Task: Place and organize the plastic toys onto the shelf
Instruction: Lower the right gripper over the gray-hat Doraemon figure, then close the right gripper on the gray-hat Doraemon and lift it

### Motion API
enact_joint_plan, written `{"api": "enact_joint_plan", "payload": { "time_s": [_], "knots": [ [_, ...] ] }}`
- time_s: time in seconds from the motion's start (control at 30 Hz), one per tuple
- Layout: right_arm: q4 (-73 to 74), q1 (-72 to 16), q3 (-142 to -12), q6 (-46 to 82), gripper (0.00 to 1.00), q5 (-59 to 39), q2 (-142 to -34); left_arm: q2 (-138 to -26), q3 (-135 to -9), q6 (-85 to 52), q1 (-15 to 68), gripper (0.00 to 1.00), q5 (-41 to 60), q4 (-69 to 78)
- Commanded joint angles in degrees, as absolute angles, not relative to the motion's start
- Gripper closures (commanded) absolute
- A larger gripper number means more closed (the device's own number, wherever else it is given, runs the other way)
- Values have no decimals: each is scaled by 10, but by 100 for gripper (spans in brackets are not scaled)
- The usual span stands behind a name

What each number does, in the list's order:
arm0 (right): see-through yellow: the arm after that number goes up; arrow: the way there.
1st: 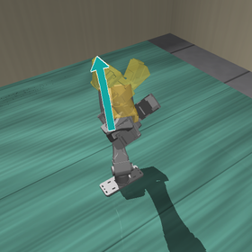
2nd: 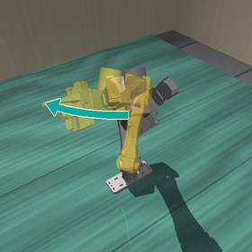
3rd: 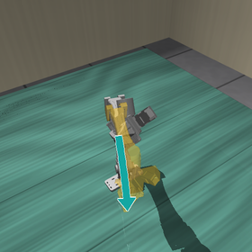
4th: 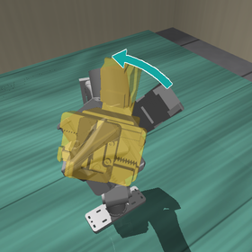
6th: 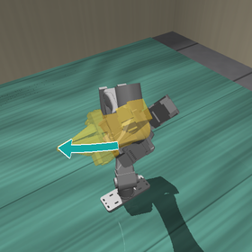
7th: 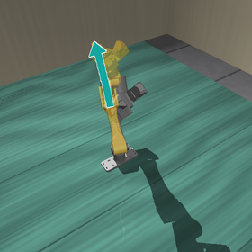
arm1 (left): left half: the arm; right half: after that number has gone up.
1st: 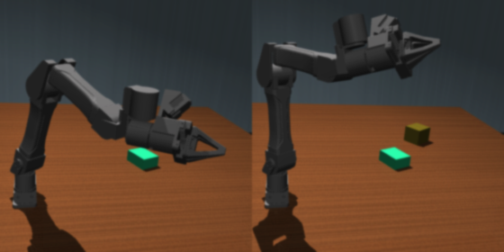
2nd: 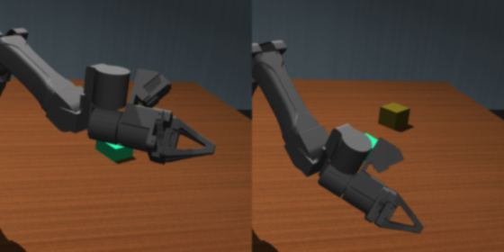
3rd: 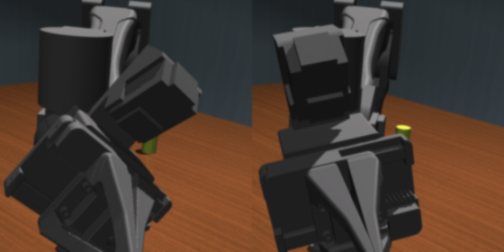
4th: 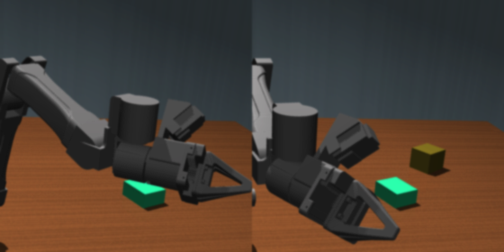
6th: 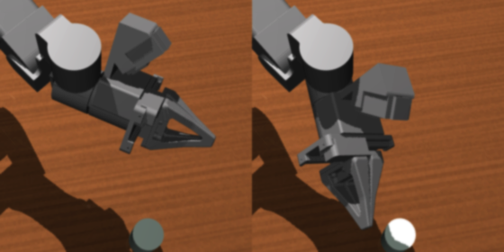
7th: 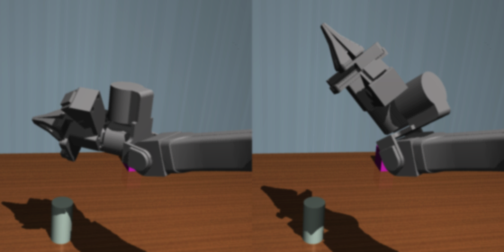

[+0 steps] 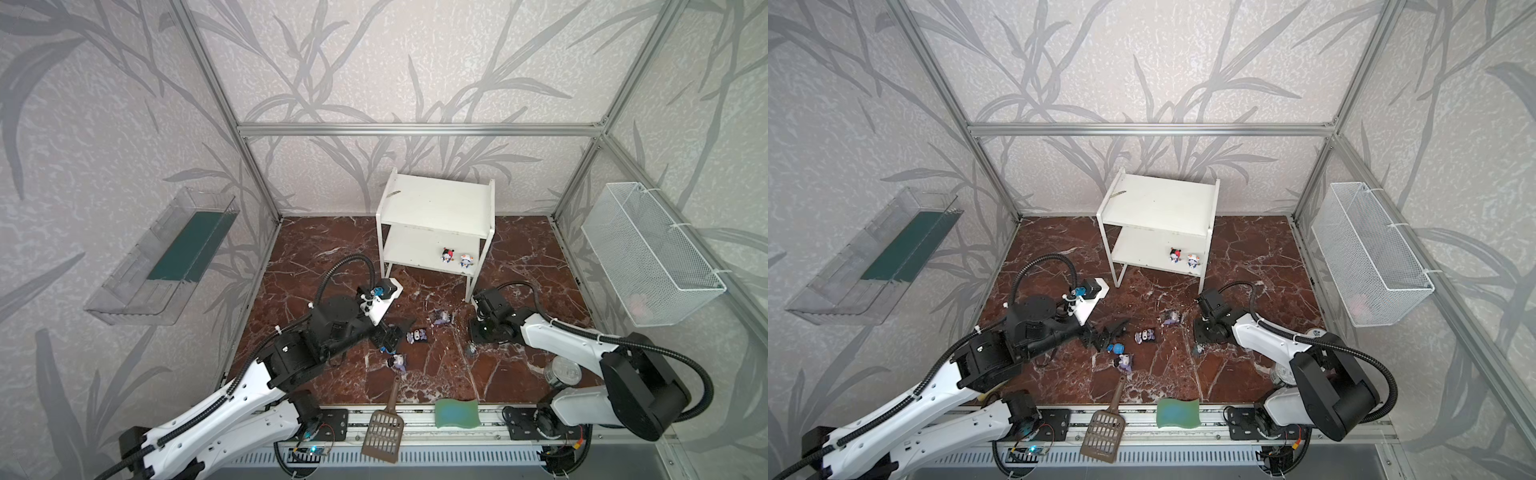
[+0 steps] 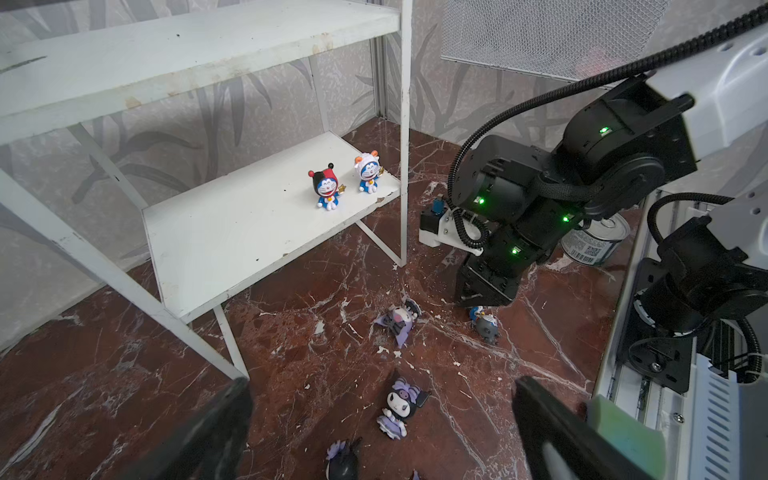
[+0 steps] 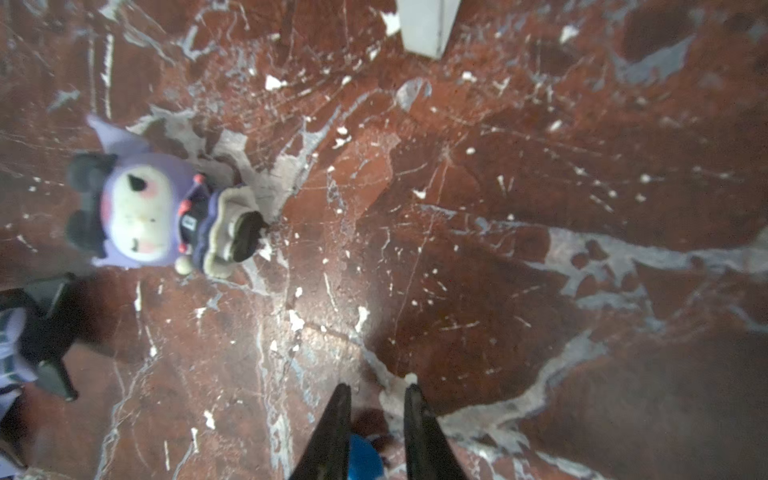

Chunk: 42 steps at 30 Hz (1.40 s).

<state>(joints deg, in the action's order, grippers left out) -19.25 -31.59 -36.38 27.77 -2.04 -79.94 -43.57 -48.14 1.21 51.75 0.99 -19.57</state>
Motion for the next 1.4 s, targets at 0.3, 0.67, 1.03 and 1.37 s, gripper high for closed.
{"api": "enact_joint_plan", "payload": {
  "time_s": [0.3, 0.67, 1.03, 1.37],
  "knots": [
    [-248, -354, -330, 317, 78, 23, -764, -428, -466, 0, 520, 1, 3, -200],
    [-324, -465, -304, 379, 77, 23, -673, -424, -463, -3, 524, 1, 3, -200],
    [-371, -497, -296, 346, 70, 5, -561, -422, -457, -5, 527, 1, 6, -192],
    [-257, -498, -265, 338, 54, -60, -585, -421, -458, -4, 529, 1, 6, -191]
  ]
}}
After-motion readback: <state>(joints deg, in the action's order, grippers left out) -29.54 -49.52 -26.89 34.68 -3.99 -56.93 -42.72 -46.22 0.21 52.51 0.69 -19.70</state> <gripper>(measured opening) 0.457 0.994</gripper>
